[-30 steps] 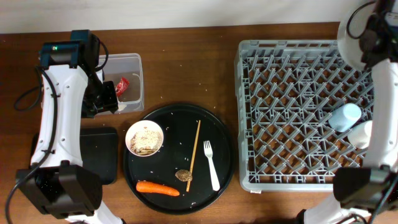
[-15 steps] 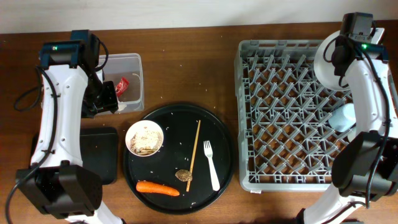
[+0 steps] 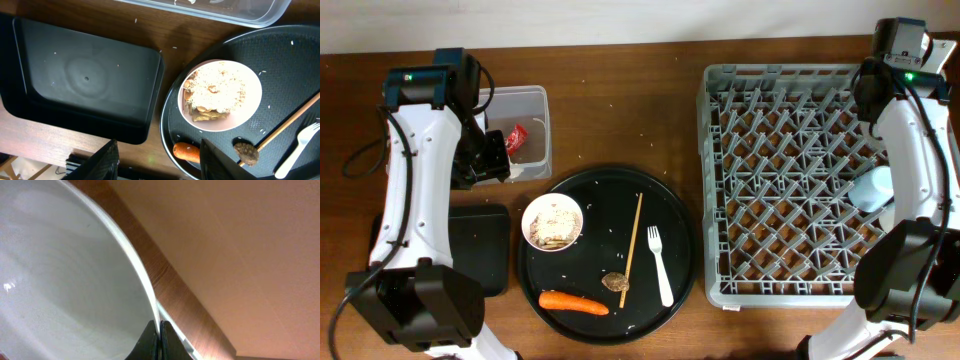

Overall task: Sort waste into correct bins and load items into the dishwasher rack
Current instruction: 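Stand the white plate upright in the rack's back row, release, then move the right gripper to the white fork and grasp it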

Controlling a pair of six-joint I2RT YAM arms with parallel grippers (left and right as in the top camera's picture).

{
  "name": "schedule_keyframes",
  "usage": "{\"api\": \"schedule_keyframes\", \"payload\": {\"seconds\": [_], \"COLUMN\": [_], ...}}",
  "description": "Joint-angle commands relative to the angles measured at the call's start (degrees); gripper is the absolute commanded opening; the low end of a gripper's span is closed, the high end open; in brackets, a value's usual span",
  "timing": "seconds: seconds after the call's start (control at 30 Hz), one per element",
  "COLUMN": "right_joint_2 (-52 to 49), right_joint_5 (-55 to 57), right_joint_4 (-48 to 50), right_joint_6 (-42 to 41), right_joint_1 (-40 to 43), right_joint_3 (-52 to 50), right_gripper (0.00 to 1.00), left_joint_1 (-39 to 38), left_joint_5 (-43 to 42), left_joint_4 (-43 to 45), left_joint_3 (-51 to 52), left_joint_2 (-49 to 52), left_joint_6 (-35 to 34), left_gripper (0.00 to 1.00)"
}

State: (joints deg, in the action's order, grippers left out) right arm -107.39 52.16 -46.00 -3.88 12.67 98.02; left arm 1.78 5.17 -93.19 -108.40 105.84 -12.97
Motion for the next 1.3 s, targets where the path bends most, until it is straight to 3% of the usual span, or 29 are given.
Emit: {"api": "schedule_keyframes", "payload": {"seconds": [0.0, 0.27, 0.53, 0.63, 0.77, 0.97, 1.13, 1.17, 1.2, 1.27], "right_joint_2": [1.8, 1.8, 1.8, 1.8, 1.8, 2.6, 9.1, 11.7, 16.0, 18.7], "right_joint_5": [-5.9, -10.5, -28.3, -33.4, -35.5, -36.9, -39.8, -41.3, -45.7, -52.2], "right_joint_4": [-1.8, -4.3, -11.9, -14.8, -17.9, -21.5, -22.6, -23.0, -24.3, -25.6], "right_joint_6": [-1.1, -1.0, -1.1, -1.1, -3.2, -3.5, -3.7, -3.7, -3.7, -3.7], "right_joint_1": [0.1, -2.3, -9.0, -11.4, -13.1, -13.2, -13.1, -12.9, -12.5, -12.2], "right_joint_3": [-0.7, -1.0, -1.0, -1.0, -1.0, -0.9, -0.8, -0.8, -0.8, -0.8], "right_gripper": [0.04, 0.04, 0.05, 0.21, 0.57, 0.61, 0.62, 0.63, 0.76, 0.91], "left_joint_1": [-0.2, -0.2, -0.2, -0.2, -0.2, -0.2, -0.2, -0.2, -0.2, -0.2], "left_joint_5": [0.0, 0.0, 0.0, 0.0, 0.0, 0.0, 0.0, 0.0, 0.0, 0.0], "left_joint_4": [0.2, 0.4, 0.7, 0.7, 0.8, 0.8, 0.8, 0.7, 0.7, 0.7], "left_joint_3": [-0.3, -0.3, -0.3, -0.3, -0.3, -0.3, -0.3, -0.3, -0.3, -0.3], "left_joint_2": [-1.0, -1.0, -1.0, -1.0, -1.0, -1.0, -1.0, -1.0, -1.0, -1.0], "left_joint_6": [-0.5, -0.5, -0.5, -0.5, -0.5, -0.5, -0.5, -0.5, -0.5, -0.5], "left_gripper": [0.52, 0.52, 0.52, 0.52, 0.52, 0.52, 0.53, 0.59, 0.63, 0.64]}}
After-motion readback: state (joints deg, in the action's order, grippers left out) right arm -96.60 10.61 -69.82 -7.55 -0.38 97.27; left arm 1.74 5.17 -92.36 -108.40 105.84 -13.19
